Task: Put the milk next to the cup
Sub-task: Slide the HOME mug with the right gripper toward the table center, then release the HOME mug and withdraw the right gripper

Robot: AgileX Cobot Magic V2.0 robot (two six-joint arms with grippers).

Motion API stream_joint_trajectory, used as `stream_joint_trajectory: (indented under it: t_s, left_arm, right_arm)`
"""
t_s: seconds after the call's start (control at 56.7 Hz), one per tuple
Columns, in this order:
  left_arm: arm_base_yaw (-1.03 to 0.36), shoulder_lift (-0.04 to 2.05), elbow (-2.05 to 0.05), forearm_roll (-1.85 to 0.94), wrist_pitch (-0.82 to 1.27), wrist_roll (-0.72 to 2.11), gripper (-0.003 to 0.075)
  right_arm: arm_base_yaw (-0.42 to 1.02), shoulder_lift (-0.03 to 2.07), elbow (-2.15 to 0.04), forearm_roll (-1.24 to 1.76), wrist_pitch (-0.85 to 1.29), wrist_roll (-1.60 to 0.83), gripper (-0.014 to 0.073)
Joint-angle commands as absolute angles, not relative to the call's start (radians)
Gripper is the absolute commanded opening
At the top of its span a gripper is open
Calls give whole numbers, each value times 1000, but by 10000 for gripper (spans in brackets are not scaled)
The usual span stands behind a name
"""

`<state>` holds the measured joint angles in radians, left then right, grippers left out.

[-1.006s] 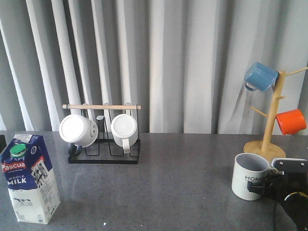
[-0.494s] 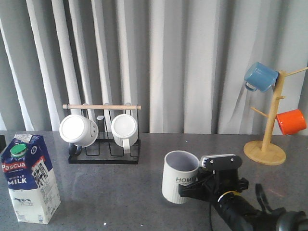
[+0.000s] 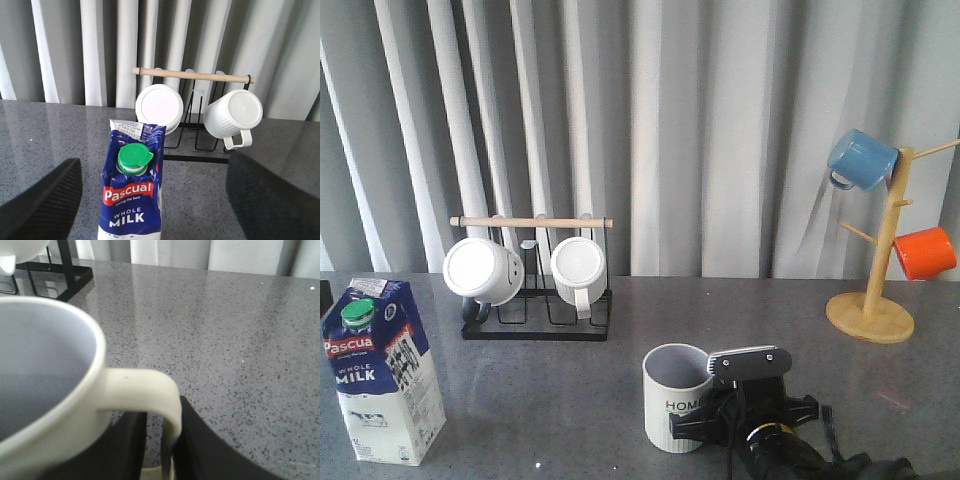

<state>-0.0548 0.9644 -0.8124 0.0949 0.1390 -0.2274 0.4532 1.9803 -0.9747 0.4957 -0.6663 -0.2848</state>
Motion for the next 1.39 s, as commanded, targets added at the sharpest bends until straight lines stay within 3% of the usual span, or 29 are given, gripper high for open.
stream_joint_trajectory:
  t_s: [0.0,0.229,0.406,0.565,0.812,0.935,1.076,1.376]
  left_arm:
    - [-62,954,-842,90,70,-228,556]
    - [-62,954,-842,90,70,-228,556]
    - [-62,954,-842,90,70,-228,556]
    - [-62,954,-842,90,70,-228,556]
    - [-62,954,-842,90,70,-228,556]
    - [-62,954,-842,90,70,-228,556]
    - [-62,954,-842,90,70,-228,556]
    - [-62,954,-842,90,70,-228,556]
  right_arm:
    - [453,1901,-968,447,-743,-297,229]
    - [453,1799,-812,378,-738,-255,342]
    - [416,1611,-737,224,-634,-218,345]
    - [323,1395,-748,80,-432,-200,345]
    - [158,1104,-749,-48,-292,-82,339]
    - [84,986,-735,-89,-245,29,238]
    - [53,890,-707,-91,-248,71,-16]
    - [56,888,-707,-89,-80,62,-8]
